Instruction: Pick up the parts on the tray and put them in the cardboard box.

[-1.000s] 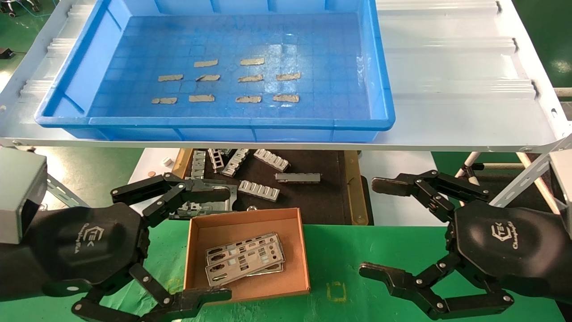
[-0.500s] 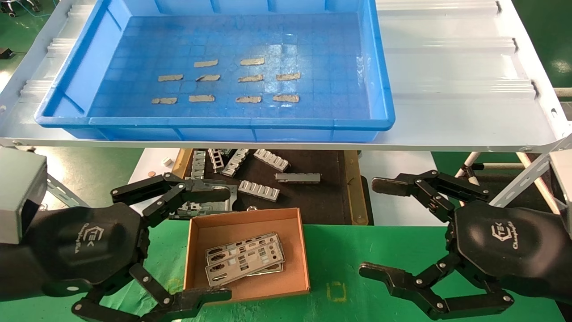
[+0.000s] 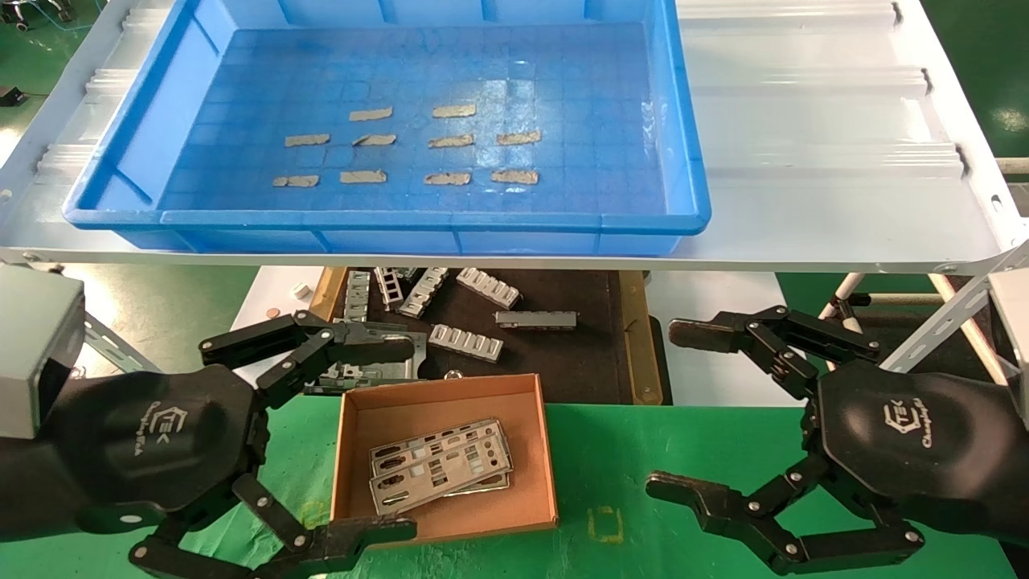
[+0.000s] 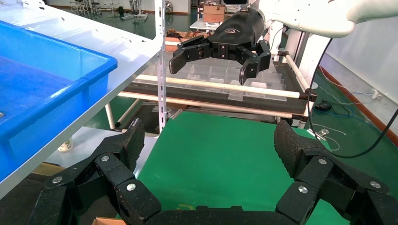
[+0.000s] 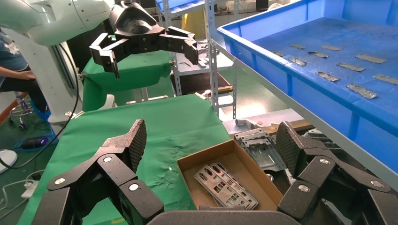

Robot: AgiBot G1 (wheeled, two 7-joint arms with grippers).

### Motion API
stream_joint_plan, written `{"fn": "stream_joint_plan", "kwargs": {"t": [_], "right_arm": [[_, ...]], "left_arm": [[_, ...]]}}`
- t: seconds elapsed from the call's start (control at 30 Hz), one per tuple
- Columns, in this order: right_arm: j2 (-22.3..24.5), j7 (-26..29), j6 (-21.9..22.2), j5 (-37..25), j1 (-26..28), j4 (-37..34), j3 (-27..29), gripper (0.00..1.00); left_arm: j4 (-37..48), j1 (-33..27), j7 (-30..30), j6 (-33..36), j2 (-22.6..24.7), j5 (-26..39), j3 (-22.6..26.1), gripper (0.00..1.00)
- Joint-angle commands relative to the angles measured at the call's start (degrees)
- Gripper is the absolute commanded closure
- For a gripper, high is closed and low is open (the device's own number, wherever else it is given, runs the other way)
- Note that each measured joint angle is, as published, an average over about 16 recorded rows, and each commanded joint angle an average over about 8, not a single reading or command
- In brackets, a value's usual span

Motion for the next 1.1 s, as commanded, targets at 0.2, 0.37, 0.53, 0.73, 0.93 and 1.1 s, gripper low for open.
{"fn": "stream_joint_plan", "kwargs": {"t": [0.2, 0.37, 0.53, 0.73, 0.93, 1.1], "right_arm": [[0.00, 0.00, 0.00, 0.00, 0.00, 0.00, 0.00, 0.00], [0.00, 0.00, -0.02, 0.00, 0.00, 0.00, 0.00, 0.00], [0.00, 0.00, -0.02, 0.00, 0.00, 0.00, 0.00, 0.00], [0.00, 0.00, -0.01, 0.00, 0.00, 0.00, 0.00, 0.00], [0.00, 0.00, 0.00, 0.00, 0.00, 0.00, 0.00, 0.00], [0.00, 0.00, 0.00, 0.00, 0.00, 0.00, 0.00, 0.00]], "left_arm": [[0.00, 0.00, 0.00, 0.00, 0.00, 0.00, 0.00, 0.00], [0.00, 0.00, 0.00, 0.00, 0.00, 0.00, 0.00, 0.00], [0.00, 0.00, 0.00, 0.00, 0.00, 0.00, 0.00, 0.00], [0.00, 0.00, 0.00, 0.00, 0.00, 0.00, 0.00, 0.00], [0.00, 0.00, 0.00, 0.00, 0.00, 0.00, 0.00, 0.00], [0.00, 0.00, 0.00, 0.00, 0.00, 0.00, 0.00, 0.00]]}}
